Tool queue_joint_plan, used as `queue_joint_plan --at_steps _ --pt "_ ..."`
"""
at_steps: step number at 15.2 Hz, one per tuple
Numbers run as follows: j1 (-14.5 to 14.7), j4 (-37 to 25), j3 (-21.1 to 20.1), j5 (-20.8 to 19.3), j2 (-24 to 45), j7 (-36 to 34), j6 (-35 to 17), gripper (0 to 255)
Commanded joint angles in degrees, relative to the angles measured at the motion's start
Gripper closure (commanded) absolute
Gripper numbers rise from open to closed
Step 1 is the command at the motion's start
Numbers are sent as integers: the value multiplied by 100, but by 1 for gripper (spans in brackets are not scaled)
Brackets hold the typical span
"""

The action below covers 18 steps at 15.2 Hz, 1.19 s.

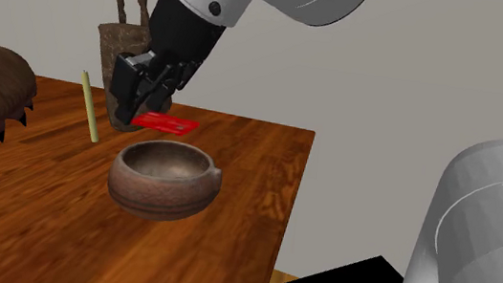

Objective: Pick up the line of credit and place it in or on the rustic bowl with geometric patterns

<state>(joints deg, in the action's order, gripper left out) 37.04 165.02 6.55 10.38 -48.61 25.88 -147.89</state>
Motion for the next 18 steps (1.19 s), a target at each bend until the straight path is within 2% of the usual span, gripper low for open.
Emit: queue_joint_plan --at_steps 1,8,16,17,18 --pt "28 122 16 24 47 30 -175 255" --pt "197 511 166 143 407 215 -935 255" --pt "197 511 166 142 407 215 -936 255" --pt "198 511 166 142 407 214 -936 0" --pt "198 511 166 142 407 214 -936 0"
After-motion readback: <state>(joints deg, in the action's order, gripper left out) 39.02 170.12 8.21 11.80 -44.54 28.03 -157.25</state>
